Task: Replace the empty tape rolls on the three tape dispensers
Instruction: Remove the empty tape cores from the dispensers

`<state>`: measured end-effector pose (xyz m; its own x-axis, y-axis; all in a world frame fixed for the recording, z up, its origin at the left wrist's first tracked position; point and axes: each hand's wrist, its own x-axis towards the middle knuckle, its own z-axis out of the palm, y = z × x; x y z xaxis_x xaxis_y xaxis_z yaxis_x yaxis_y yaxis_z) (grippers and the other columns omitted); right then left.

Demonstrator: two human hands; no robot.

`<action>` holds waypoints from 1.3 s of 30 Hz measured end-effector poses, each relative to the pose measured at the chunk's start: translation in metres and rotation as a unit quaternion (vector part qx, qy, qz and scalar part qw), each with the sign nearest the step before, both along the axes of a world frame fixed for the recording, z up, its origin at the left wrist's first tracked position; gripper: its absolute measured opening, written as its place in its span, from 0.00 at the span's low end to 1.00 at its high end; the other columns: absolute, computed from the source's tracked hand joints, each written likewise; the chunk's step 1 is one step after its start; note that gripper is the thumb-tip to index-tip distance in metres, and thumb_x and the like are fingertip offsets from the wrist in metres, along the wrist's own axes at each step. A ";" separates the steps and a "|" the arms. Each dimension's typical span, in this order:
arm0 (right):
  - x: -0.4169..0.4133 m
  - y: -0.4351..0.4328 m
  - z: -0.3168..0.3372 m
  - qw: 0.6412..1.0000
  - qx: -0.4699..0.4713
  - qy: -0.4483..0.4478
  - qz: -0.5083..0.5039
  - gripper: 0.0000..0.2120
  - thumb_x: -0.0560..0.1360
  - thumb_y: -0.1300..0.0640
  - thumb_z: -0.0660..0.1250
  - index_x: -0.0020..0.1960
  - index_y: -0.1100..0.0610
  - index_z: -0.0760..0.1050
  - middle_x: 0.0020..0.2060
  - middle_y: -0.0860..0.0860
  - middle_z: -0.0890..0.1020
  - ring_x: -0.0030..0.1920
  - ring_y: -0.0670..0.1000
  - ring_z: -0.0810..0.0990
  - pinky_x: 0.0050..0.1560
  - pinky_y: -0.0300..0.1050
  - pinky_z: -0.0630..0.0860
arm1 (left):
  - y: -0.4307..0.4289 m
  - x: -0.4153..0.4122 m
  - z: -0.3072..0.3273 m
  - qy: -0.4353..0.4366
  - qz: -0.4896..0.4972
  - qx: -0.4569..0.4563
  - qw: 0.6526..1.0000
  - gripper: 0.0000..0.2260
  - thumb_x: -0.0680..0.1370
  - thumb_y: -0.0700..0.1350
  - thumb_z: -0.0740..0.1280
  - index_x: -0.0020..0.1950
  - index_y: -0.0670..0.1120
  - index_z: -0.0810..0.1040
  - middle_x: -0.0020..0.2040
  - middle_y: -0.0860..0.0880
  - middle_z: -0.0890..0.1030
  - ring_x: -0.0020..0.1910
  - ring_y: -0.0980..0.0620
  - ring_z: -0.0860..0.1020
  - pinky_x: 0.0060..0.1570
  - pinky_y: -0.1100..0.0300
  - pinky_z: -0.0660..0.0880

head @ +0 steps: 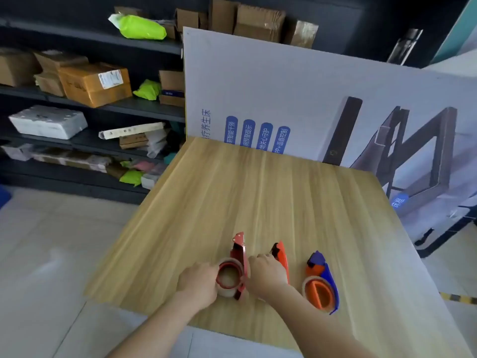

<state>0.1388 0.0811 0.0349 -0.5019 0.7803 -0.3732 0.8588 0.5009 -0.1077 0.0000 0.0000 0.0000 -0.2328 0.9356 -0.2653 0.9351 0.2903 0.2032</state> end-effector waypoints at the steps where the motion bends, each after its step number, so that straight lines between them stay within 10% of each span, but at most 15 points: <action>1: -0.003 0.005 -0.006 1.000 -0.016 -0.003 -0.008 0.19 0.78 0.47 0.62 0.62 0.58 0.72 0.59 0.55 0.77 0.61 0.56 0.74 0.57 0.49 0.75 | 0.004 0.001 -0.006 -0.016 0.017 -0.018 1.000 0.14 0.78 0.49 0.60 0.63 0.53 0.73 0.55 0.48 0.79 0.55 0.45 0.77 0.48 0.53 0.76; 9: -0.012 0.033 -0.047 0.995 -0.088 -0.012 -0.035 0.08 0.77 0.52 0.62 0.50 0.55 0.75 0.45 0.52 0.82 0.46 0.55 0.82 0.25 0.41 0.62 | 0.033 0.008 -0.053 -0.116 0.152 -0.066 0.979 0.27 0.77 0.51 0.63 0.74 0.49 0.59 0.56 0.48 0.80 0.52 0.46 0.80 0.47 0.53 0.78; 16: -0.024 0.047 -0.063 0.992 -0.112 0.025 -0.046 0.06 0.74 0.62 0.59 0.46 0.54 0.72 0.38 0.52 0.77 0.38 0.54 0.74 0.36 0.44 0.69 | 0.049 -0.003 -0.061 -0.110 0.224 -0.047 0.967 0.10 0.79 0.44 0.59 0.59 0.47 0.72 0.53 0.47 0.81 0.51 0.45 0.79 0.42 0.55 0.73; 27: -0.048 0.071 -0.069 0.991 -0.053 0.112 -0.057 0.12 0.81 0.49 0.52 0.43 0.53 0.65 0.39 0.52 0.79 0.42 0.58 0.79 0.35 0.46 0.66 | 0.073 -0.048 -0.042 -0.048 0.211 0.038 0.976 0.09 0.79 0.47 0.54 0.56 0.51 0.70 0.41 0.50 0.80 0.37 0.48 0.76 0.32 0.58 0.68; 33: -0.075 0.102 -0.071 0.988 -0.021 0.120 -0.095 0.12 0.81 0.50 0.53 0.41 0.53 0.65 0.27 0.44 0.68 0.33 0.53 0.71 0.30 0.45 0.63 | 0.119 -0.115 -0.032 -0.127 0.285 0.092 0.946 0.13 0.79 0.46 0.57 0.63 0.51 0.73 0.49 0.49 0.82 0.37 0.51 0.73 0.33 0.58 0.70; 39: -0.116 0.138 -0.068 0.986 -0.005 0.122 -0.114 0.12 0.81 0.49 0.53 0.42 0.53 0.67 0.36 0.49 0.78 0.36 0.54 0.77 0.34 0.46 0.73 | 0.185 -0.176 -0.033 -0.217 0.327 0.077 0.917 0.09 0.78 0.47 0.59 0.56 0.52 0.74 0.36 0.54 0.79 0.30 0.52 0.79 0.29 0.57 0.76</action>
